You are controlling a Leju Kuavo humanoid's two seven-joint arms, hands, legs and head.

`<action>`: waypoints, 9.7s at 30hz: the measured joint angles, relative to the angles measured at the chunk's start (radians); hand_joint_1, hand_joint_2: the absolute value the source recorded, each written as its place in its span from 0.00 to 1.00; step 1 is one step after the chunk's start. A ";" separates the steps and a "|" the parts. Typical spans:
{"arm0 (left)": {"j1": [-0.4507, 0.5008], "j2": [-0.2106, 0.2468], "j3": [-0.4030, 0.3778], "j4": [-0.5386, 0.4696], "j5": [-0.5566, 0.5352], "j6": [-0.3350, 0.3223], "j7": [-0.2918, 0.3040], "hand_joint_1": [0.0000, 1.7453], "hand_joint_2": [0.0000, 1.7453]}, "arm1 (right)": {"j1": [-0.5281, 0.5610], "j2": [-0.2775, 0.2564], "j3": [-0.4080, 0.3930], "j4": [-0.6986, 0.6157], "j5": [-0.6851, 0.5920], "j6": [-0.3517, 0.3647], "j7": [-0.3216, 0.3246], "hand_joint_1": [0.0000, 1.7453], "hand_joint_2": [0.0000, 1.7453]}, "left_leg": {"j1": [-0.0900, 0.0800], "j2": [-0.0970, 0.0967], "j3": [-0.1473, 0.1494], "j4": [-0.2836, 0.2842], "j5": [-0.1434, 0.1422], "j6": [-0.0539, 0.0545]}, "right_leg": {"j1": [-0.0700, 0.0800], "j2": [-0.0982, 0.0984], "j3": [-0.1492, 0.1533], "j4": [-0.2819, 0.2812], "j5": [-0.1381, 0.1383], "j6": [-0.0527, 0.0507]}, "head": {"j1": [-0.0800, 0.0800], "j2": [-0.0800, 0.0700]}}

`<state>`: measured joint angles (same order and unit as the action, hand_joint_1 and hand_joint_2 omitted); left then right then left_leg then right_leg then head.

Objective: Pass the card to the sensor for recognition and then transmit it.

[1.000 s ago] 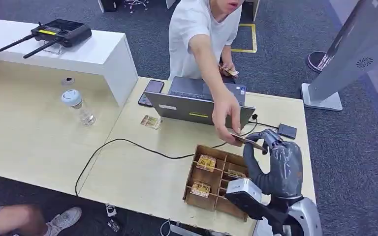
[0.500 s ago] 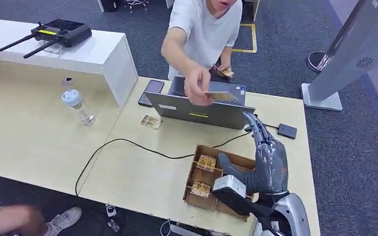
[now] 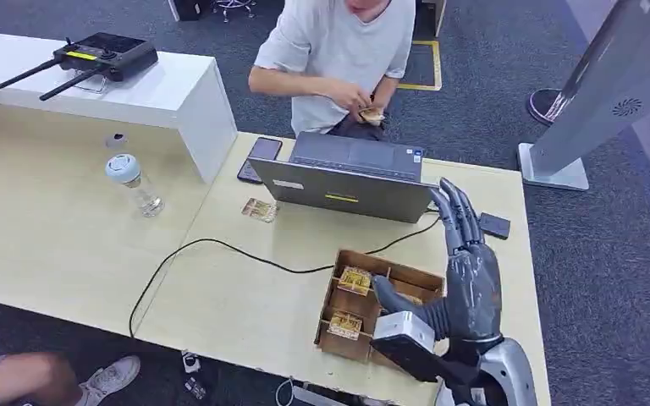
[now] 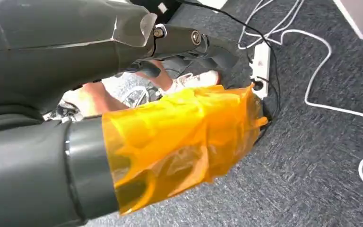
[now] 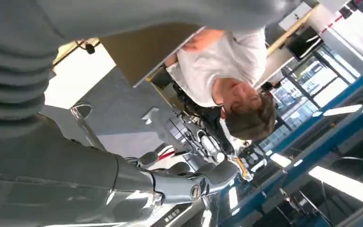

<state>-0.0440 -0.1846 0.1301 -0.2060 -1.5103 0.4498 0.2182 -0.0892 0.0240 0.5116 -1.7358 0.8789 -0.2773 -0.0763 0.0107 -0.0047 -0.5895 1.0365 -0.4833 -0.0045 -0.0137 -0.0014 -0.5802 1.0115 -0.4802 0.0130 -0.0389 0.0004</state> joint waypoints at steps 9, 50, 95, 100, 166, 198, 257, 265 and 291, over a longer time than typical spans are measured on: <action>0.004 0.000 0.014 0.000 0.029 0.017 0.000 0.00 0.00 | 0.096 -0.003 0.002 -0.091 -0.042 -0.037 -0.037 0.00 0.00 | 0.000 0.000 0.000 0.000 0.000 0.000 | 0.000 0.000 0.000 0.000 0.000 0.000 | 0.000 0.000; 0.032 0.000 0.126 0.000 0.100 0.095 -0.039 0.00 0.00 | 0.393 -0.127 -0.011 -0.139 -0.527 -0.193 -0.235 0.00 0.00 | 0.000 0.000 0.000 0.000 -0.001 0.000 | 0.000 0.000 0.000 0.000 -0.001 0.000 | 0.000 0.000; 0.032 0.001 0.131 0.000 0.093 0.085 -0.042 0.00 0.00 | 0.358 -0.244 0.127 -0.071 -0.690 -0.162 -0.184 0.00 0.00 | 0.000 0.000 0.000 0.000 -0.001 0.000 | 0.000 0.000 0.000 0.000 -0.001 0.000 | 0.000 0.000; 0.032 0.001 0.131 0.000 0.087 0.088 -0.043 0.00 0.00 | 0.356 -0.249 0.135 -0.071 -0.690 -0.166 -0.184 0.00 0.00 | 0.000 0.000 0.000 0.000 -0.001 0.000 | 0.000 0.000 0.000 0.000 -0.001 0.000 | 0.000 0.000; 0.032 0.002 0.131 0.000 0.081 0.095 -0.055 0.00 0.00 | 0.339 -0.266 0.161 -0.069 -0.698 -0.200 -0.182 0.00 0.00 | 0.000 0.000 0.000 0.000 -0.001 0.000 | 0.000 0.000 0.000 0.000 -0.001 0.000 | 0.000 0.000; 0.032 0.002 0.131 0.000 0.078 0.096 -0.055 0.00 0.00 | 0.334 -0.267 0.163 -0.067 -0.701 -0.205 -0.182 0.00 0.00 | 0.000 0.000 0.000 0.000 -0.001 0.000 | 0.000 0.000 0.000 0.000 -0.001 0.000 | 0.000 0.000; 0.031 0.002 0.131 0.000 0.076 0.098 -0.060 0.00 0.00 | 0.318 -0.268 0.168 -0.063 -0.690 -0.195 -0.183 0.00 0.00 | 0.000 0.000 0.000 0.000 -0.001 0.000 | 0.000 0.000 0.000 0.000 -0.001 0.000 | 0.000 0.000; 0.031 0.002 0.131 0.000 0.080 0.095 -0.052 0.00 0.00 | 0.318 -0.268 0.168 -0.063 -0.690 -0.194 -0.183 0.00 0.00 | 0.000 0.000 0.000 0.000 -0.001 0.000 | 0.000 0.000 0.000 0.000 -0.001 0.000 | 0.000 0.000; 0.030 0.002 0.131 0.000 0.076 0.101 -0.061 0.00 0.00 | 0.318 -0.268 0.168 -0.062 -0.689 -0.195 -0.183 0.00 0.00 | 0.000 0.000 0.000 0.000 -0.001 0.000 | 0.000 0.000 0.000 0.000 -0.001 0.000 | 0.000 0.000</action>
<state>-0.0136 -0.1827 0.2609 -0.2060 -1.4347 0.5509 0.1568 0.2288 -0.2438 0.6794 -1.7979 0.1900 -0.4727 -0.2590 0.0107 -0.0045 -0.5897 1.0364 -0.4845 -0.0041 -0.0137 -0.0014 -0.5802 1.0113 -0.4812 0.0131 -0.0389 0.0004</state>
